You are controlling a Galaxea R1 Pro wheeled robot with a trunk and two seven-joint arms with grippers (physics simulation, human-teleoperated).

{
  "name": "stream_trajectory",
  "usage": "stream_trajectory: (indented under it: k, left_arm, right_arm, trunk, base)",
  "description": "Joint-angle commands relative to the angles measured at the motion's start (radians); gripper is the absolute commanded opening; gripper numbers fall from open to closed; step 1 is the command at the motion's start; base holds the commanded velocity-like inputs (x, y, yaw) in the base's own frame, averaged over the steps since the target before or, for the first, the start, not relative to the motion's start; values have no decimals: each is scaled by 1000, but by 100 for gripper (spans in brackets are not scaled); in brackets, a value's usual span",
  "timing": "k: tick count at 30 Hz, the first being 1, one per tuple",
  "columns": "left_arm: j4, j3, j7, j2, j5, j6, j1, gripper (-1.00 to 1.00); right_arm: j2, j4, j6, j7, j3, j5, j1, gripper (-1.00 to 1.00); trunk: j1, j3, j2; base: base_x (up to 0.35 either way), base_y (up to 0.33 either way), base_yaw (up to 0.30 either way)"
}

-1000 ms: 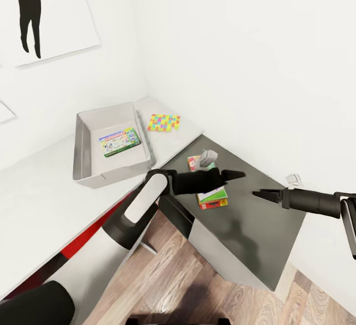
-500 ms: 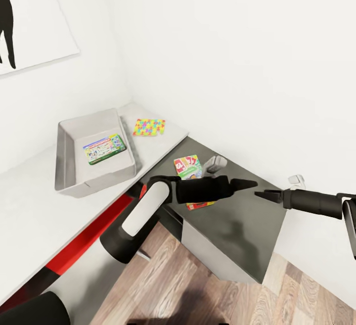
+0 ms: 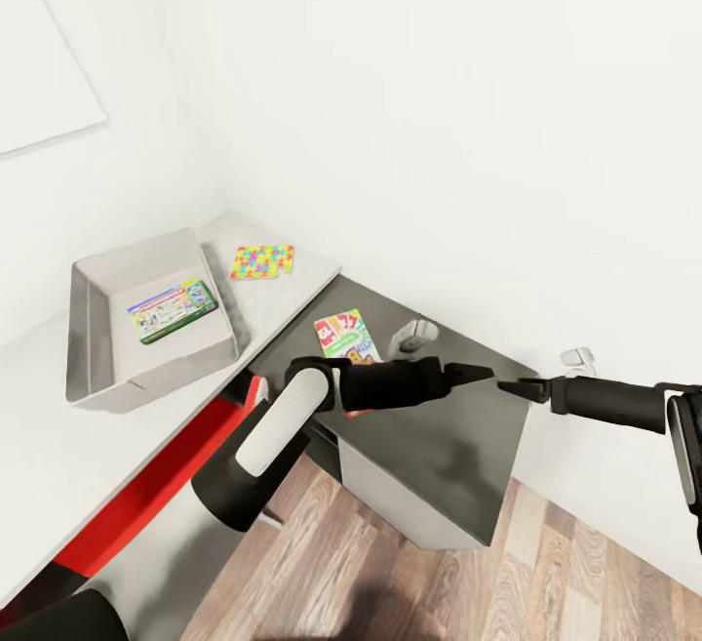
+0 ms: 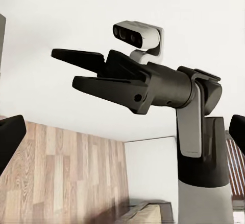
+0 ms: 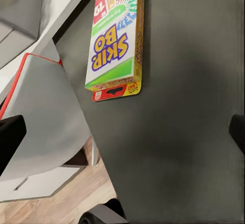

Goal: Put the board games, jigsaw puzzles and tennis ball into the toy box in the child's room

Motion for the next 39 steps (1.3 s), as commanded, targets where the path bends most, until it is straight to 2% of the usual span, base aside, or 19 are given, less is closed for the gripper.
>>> stream_trajectory:
  k: [1, 7, 12, 15, 18, 20, 26, 39]
  left_arm:
    - [-4, 1, 12, 4, 11, 2, 4, 100]
    - [-19, 5, 16, 20, 8, 1, 21, 100]
    - [-34, 24, 19, 36, 7, 0, 40, 100]
    - [-43, 65, 20, 46, 5, -1, 63, 100]
    - [-45, 78, 20, 48, 4, -1, 71, 100]
    - [-48, 100, 20, 51, 2, -1, 86, 100]
    - [-51, 122, 20, 54, 0, -2, 104, 100]
    - [-53, 134, 20, 55, -2, -2, 113, 100]
  right_arm:
    - [3, -1, 8, 10, -1, 15, -2, 100]
    - [8, -1, 8, 10, -2, 24, -2, 100]
    - [10, -1, 8, 10, 2, 30, -2, 100]
    - [12, -1, 8, 9, 3, 35, -2, 100]
    - [12, -1, 8, 9, 3, 36, -2, 100]
    - [12, -1, 8, 9, 3, 38, -2, 100]
    - [13, -1, 8, 9, 2, 41, -2, 100]
    - [13, -1, 8, 9, 2, 42, -2, 100]
  trunk:
    - [1, 0, -2]
    - [1, 8, -2]
    - [1, 14, -2]
    - [1, 17, -2]
    - [1, 20, -2]
    - [1, 22, -2]
    - [1, 28, -2]
    - [1, 41, -2]
  base:
    - [0, 0, -206]
    - [0, 0, -209]
    - [0, 0, -220]
    - [0, 0, -229]
    - [0, 0, -232]
    - [0, 0, -234]
    - [0, 0, -236]
    - [0, 0, -238]
